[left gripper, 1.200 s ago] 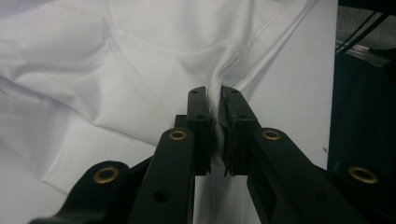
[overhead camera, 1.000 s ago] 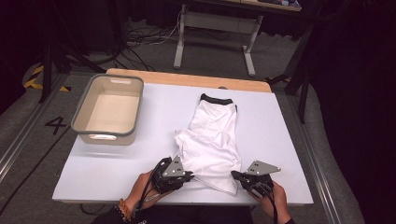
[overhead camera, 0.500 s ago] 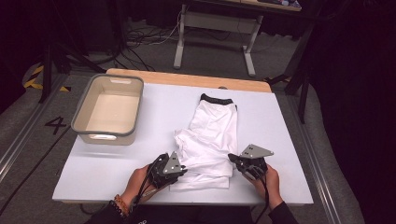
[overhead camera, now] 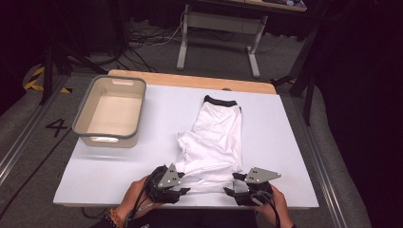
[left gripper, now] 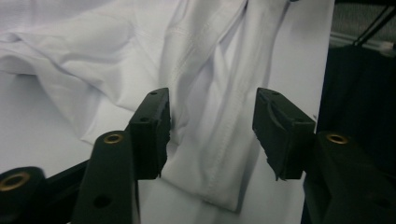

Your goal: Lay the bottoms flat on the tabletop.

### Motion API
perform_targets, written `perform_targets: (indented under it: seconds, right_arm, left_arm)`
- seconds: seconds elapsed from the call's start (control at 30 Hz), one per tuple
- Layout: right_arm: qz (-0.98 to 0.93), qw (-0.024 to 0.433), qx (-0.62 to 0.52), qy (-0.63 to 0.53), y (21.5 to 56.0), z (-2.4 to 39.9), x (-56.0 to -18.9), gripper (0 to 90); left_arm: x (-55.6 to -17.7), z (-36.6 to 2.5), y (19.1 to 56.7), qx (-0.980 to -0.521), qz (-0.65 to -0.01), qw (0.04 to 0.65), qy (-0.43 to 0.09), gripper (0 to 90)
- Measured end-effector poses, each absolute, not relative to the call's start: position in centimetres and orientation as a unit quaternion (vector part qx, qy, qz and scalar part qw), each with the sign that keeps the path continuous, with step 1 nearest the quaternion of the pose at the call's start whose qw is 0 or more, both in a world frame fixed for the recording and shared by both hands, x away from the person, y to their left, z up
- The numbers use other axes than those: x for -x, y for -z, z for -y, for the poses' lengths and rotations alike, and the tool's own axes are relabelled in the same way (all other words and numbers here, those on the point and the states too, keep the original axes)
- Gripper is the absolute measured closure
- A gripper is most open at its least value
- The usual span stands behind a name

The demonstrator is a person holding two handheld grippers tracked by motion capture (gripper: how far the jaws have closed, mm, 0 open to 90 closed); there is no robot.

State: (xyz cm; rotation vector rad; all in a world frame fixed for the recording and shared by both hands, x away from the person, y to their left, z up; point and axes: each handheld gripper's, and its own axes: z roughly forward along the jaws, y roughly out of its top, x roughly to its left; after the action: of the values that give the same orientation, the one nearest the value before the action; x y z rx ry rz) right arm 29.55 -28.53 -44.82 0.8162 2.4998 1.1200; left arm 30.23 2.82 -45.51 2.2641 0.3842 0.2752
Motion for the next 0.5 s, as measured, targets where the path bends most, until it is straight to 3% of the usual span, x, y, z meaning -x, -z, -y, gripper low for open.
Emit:
perform_targets:
  seconds: [0.07,0.2,0.3,0.33,0.37,0.4,0.5]
  right_arm:
    - [-0.869,0.142,-0.286,-0.378,45.2,28.3,-30.0,38.9]
    - [-0.871,0.145,-0.285,-0.374,45.6,28.4,-30.5,58.8]
    - [-0.876,0.136,-0.272,-0.376,45.5,28.6,-30.3,77.7]
    - [-0.876,0.135,-0.272,-0.374,45.4,28.6,-30.2,84.2]
    - [-0.879,0.135,-0.269,-0.369,45.3,28.7,-30.1,86.5]
    - [-0.882,0.129,-0.264,-0.368,45.2,28.8,-30.1,87.0]
    - [-0.887,0.104,-0.257,-0.368,44.7,29.5,-29.4,87.8]
  left_arm:
    - [-30.5,-2.4,45.9,-0.900,-0.155,0.391,-0.116,46.9]
    - [-31.1,-2.0,46.3,-0.902,-0.162,0.387,-0.106,51.6]
    - [-31.3,-2.0,46.2,-0.901,-0.166,0.388,-0.096,63.6]
    - [-31.4,-2.0,46.2,-0.903,-0.161,0.391,-0.077,74.2]
    - [-31.4,-2.0,46.3,-0.904,-0.158,0.392,-0.071,82.9]
    - [-31.3,-2.0,46.2,-0.904,-0.160,0.392,-0.068,86.0]
    - [-30.7,-1.9,46.2,-0.902,-0.159,0.398,-0.050,87.6]
